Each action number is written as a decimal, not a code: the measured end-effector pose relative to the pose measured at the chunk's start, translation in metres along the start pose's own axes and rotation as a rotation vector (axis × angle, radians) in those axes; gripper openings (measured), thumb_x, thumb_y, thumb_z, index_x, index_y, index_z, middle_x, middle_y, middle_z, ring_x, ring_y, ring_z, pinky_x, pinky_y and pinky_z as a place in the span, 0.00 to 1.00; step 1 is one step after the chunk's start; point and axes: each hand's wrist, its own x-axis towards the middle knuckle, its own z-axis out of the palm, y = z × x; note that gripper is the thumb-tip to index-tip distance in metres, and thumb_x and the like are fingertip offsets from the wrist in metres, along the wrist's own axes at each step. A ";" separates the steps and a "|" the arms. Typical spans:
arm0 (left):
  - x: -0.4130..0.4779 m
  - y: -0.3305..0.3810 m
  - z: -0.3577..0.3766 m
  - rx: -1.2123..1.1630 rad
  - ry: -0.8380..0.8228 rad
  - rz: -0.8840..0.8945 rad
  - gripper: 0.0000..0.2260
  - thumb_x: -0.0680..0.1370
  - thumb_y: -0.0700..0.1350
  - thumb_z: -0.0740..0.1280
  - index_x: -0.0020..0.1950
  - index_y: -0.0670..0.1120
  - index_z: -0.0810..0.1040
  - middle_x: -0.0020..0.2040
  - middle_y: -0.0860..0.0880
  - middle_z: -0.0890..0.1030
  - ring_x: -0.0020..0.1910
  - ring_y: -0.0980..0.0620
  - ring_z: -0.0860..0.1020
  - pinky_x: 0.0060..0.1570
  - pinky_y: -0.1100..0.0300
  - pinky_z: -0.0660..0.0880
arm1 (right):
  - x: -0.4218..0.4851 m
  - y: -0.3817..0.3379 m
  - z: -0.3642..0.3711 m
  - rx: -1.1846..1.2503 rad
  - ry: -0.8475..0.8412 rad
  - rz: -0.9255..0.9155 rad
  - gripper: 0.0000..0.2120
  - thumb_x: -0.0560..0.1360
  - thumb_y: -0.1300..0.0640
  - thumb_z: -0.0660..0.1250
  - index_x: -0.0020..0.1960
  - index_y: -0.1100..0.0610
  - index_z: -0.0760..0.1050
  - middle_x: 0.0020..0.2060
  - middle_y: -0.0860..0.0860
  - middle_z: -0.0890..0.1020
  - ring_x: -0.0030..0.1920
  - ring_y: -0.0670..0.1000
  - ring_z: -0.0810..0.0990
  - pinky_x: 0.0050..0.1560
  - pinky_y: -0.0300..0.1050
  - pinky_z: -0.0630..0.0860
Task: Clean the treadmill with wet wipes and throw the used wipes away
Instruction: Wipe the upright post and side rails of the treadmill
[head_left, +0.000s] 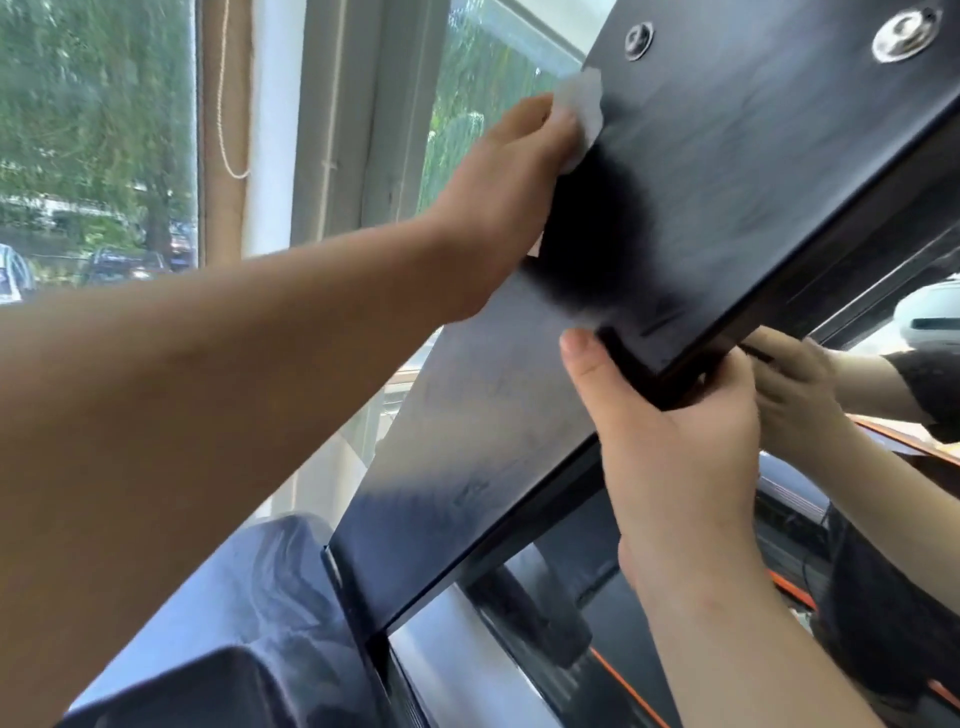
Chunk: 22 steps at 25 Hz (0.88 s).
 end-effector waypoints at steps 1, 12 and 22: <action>-0.005 -0.018 -0.004 0.032 -0.005 -0.028 0.13 0.81 0.56 0.58 0.48 0.48 0.76 0.44 0.56 0.79 0.45 0.56 0.76 0.51 0.56 0.72 | -0.005 0.008 0.001 -0.019 0.002 0.008 0.21 0.67 0.50 0.82 0.56 0.48 0.76 0.48 0.40 0.86 0.50 0.40 0.84 0.54 0.44 0.79; -0.105 -0.137 -0.055 0.210 0.007 -0.399 0.09 0.78 0.48 0.57 0.41 0.47 0.71 0.40 0.51 0.72 0.41 0.52 0.68 0.44 0.57 0.68 | -0.065 0.127 0.027 -0.094 -0.041 0.392 0.20 0.66 0.47 0.82 0.51 0.52 0.79 0.43 0.43 0.86 0.44 0.42 0.85 0.48 0.47 0.81; -0.161 -0.284 -0.090 0.236 0.079 -0.869 0.16 0.82 0.49 0.52 0.50 0.41 0.76 0.45 0.45 0.75 0.46 0.48 0.72 0.47 0.55 0.68 | -0.101 0.207 0.038 -0.251 -0.155 0.453 0.17 0.68 0.49 0.81 0.53 0.51 0.80 0.42 0.37 0.86 0.41 0.30 0.81 0.39 0.22 0.71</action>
